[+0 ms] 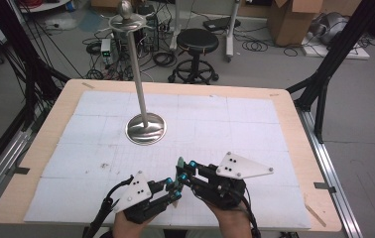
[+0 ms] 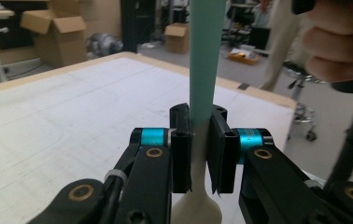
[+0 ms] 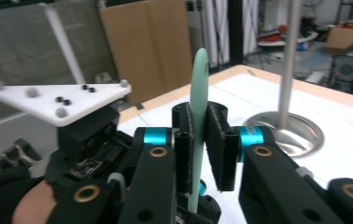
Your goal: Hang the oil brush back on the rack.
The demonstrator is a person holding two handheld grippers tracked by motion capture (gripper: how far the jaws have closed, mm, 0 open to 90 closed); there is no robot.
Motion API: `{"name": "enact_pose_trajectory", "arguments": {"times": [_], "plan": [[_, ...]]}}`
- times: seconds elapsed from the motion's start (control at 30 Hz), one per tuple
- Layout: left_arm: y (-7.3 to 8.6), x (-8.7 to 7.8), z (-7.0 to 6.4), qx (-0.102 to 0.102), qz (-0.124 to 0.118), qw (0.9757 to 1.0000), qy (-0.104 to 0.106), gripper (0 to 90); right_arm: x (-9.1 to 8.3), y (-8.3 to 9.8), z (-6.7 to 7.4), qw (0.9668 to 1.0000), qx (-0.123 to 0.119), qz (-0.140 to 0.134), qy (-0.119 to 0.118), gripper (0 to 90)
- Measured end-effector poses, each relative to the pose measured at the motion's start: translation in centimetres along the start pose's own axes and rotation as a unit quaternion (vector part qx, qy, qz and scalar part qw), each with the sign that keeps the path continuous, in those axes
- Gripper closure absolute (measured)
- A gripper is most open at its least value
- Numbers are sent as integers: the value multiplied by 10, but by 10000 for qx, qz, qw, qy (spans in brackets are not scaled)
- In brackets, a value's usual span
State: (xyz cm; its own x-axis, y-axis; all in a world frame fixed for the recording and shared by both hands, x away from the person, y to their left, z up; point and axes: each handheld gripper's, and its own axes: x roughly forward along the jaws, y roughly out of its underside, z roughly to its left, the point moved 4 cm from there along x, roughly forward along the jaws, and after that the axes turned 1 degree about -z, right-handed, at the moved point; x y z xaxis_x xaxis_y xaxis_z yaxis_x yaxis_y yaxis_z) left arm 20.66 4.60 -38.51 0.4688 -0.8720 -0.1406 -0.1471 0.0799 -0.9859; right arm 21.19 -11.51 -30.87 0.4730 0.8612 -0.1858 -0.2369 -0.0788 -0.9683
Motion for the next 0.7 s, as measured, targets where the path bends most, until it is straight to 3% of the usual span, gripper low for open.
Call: {"name": "enact_pose_trajectory", "arguments": {"times": [0.07,0.2,0.3,0.5,0.7], "plan": [[-2,-3,1,-144,-49,9992,356,718,-3,-2,1,9998,-23,-53,-181,825],[-6,-9,4,-188,-75,9974,691,629,-8,-5,-2,9989,-48,-145,-453,826],[-9,-14,5,-218,-134,9951,957,603,-12,-7,-3,9966,-94,-208,-792,826],[-13,-19,5,-202,-107,9887,1479,596,-14,-9,-4,9876,-165,-205,-1548,826],[-12,-20,1,-187,-75,9837,1787,679,-14,-7,-7,9799,-123,-249,-1973,826]]}}
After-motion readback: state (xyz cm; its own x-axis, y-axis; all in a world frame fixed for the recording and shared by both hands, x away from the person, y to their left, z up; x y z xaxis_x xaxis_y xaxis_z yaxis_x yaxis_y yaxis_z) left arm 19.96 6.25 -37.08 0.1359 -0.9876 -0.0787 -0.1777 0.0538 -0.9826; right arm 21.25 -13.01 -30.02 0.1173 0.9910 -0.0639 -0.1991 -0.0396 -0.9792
